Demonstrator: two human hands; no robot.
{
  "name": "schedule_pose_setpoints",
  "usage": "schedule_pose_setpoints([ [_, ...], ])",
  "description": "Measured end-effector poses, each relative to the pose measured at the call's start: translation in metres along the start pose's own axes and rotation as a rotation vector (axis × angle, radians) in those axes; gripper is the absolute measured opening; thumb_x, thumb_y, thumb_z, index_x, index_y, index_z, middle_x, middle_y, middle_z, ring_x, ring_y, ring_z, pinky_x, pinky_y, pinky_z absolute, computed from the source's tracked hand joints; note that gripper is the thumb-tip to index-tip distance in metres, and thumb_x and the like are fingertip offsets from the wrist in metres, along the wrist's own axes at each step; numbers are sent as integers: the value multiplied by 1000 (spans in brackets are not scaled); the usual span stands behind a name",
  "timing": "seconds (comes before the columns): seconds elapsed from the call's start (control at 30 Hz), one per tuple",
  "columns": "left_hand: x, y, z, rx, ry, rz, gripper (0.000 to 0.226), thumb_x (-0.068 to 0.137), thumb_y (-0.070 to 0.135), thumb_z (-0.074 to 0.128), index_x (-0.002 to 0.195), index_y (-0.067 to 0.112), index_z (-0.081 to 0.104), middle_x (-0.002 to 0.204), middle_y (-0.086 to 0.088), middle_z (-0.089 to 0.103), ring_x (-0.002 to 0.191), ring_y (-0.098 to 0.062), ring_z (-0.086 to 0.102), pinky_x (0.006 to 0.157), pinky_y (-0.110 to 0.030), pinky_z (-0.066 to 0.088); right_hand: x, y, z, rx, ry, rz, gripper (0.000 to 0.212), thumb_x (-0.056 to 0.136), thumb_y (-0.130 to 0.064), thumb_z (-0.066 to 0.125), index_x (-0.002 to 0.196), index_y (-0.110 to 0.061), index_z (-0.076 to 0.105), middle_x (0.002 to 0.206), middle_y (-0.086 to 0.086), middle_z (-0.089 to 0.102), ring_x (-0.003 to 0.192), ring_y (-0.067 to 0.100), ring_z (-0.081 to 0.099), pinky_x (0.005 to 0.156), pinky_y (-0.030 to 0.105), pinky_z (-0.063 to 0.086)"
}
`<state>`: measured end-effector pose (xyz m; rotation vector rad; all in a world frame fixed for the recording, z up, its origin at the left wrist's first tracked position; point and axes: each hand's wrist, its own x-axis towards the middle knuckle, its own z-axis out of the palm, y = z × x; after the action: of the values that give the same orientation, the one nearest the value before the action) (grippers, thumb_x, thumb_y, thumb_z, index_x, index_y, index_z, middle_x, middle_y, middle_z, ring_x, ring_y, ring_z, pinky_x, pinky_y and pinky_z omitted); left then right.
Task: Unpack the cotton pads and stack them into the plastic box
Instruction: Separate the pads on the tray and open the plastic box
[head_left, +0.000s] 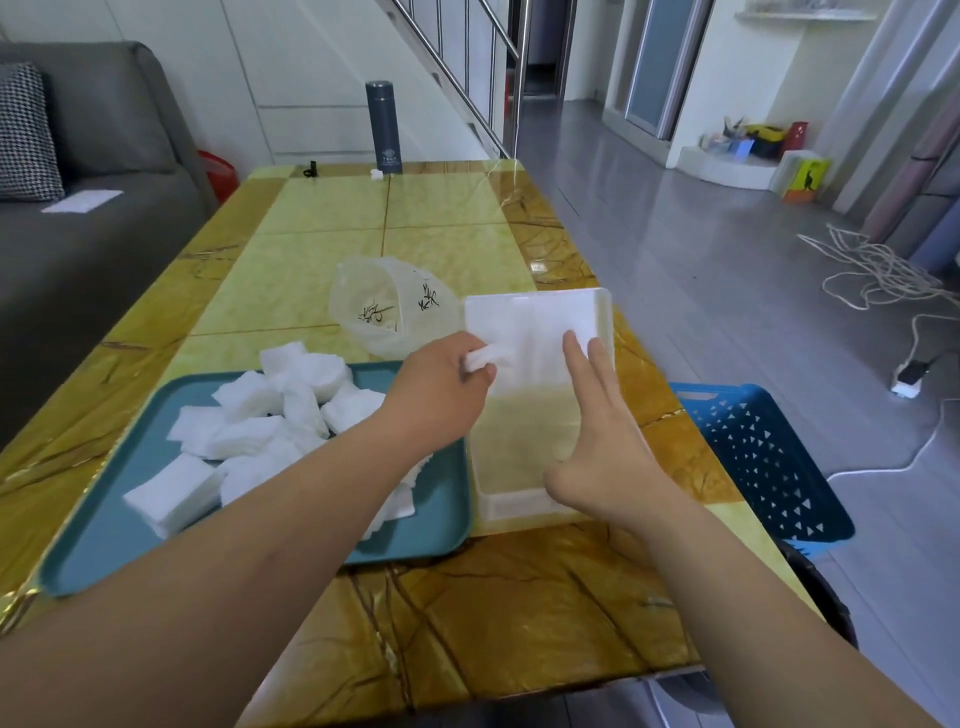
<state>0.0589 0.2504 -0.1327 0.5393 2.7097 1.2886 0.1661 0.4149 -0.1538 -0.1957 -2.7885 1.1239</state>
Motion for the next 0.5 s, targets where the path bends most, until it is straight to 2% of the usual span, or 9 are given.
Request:
schedule_pose_setpoints([
  [0.07, 1, -6, 3, 44, -43, -39, 14, 103, 32, 56, 109, 24, 65, 91, 4, 64, 81, -18, 60, 71, -32, 50, 0, -1, -2, -22, -50, 3, 126, 67, -2, 65, 160, -50, -5, 171, -21, -7, 159, 11, 2, 119, 42, 39],
  [0.13, -1, -11, 3, 62, -55, -69, 15, 103, 33, 55, 111, 25, 64, 96, 4, 64, 85, -18, 61, 72, -32, 50, -1, -3, -1, -32, -78, 26, 115, 71, -3, 65, 163, -41, 8, 171, -13, 12, 159, 9, 3, 126, 38, 25],
  [0.17, -3, -12, 2, 57, -38, -68, 13, 103, 34, 56, 110, 26, 63, 95, 6, 62, 83, -16, 61, 70, -31, 49, -1, -4, 0, -24, -71, 45, 107, 75, -5, 65, 163, -38, 15, 169, -11, 22, 158, 10, 9, 125, 34, 26],
  [0.2, -6, -12, 0, 37, -14, -56, 12, 103, 35, 56, 108, 27, 63, 94, 8, 60, 81, -14, 59, 68, -30, 48, -1, -6, 0, -3, -37, 57, 98, 79, -8, 66, 162, -36, 23, 164, -10, 33, 154, 10, 23, 119, 28, 32],
  [0.27, -12, -10, -5, -43, 13, -18, 11, 101, 35, 60, 107, 28, 67, 97, 8, 59, 80, -10, 59, 68, -28, 47, 3, -11, 2, 102, 64, 91, 78, 85, -20, 68, 156, -36, 39, 144, -14, 55, 124, -3, 54, 98, 16, 46],
  [0.3, -16, -9, -7, -107, 2, 0, 11, 100, 34, 63, 106, 29, 69, 93, 8, 61, 76, -9, 59, 67, -26, 46, 5, -14, 3, 193, 113, 105, 71, 86, -28, 71, 152, -37, 46, 139, -18, 58, 116, -8, 57, 95, 16, 48],
  [0.37, -25, -4, -12, -261, -59, 13, 9, 96, 31, 70, 104, 30, 73, 78, 6, 65, 65, -7, 57, 62, -23, 46, 11, -16, 6, 441, 146, 136, 61, 85, -33, 79, 142, -32, 59, 134, -17, 65, 120, -7, 60, 103, 24, 50],
  [0.4, -29, -3, -14, -333, -83, 3, 12, 93, 30, 74, 105, 30, 73, 78, 2, 69, 65, -7, 58, 61, -23, 48, 13, -17, 7, 562, 134, 160, 54, 84, -31, 82, 136, -29, 65, 126, -11, 71, 118, -2, 64, 104, 29, 52],
  [0.5, -35, -6, -18, -508, -99, -69, 27, 87, 24, 83, 111, 23, 70, 95, -6, 79, 77, -12, 67, 70, -30, 56, 17, -22, 8, 783, 50, 214, 35, 88, -22, 81, 122, -19, 74, 109, 10, 78, 107, 23, 74, 96, 44, 60],
])
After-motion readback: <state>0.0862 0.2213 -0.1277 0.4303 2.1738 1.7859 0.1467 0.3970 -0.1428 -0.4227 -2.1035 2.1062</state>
